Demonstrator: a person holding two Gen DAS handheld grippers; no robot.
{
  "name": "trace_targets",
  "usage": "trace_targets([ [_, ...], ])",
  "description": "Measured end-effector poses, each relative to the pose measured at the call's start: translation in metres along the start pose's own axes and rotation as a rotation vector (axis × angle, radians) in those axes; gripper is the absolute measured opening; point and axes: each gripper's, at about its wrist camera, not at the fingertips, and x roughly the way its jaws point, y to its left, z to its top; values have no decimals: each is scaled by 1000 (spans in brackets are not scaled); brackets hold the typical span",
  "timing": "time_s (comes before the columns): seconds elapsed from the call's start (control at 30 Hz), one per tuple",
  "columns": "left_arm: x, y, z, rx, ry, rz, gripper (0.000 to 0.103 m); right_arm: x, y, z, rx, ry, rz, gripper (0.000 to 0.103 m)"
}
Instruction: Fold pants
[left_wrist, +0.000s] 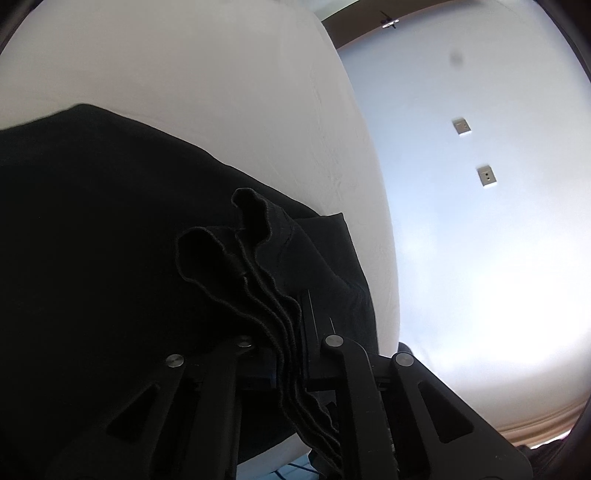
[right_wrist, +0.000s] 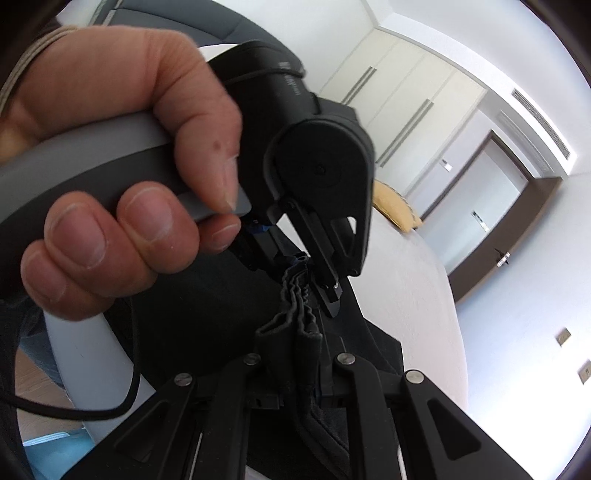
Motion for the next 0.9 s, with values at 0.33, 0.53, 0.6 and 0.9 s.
trace_targets([
  [0.33,-67,71,10,18,7,153,6,33,54,46,-64,19,180,12],
  [0.53,-69,99,7,-16,-1,178,6,48,68,50,-90,53,232,12],
  [0.6,-67,99,3,-23,-2,181,6,54,63,50,-90,69,244,12],
  [0.9,-65,115,3,-79,-19,191,10,79,62,54,-60,135,324,21],
])
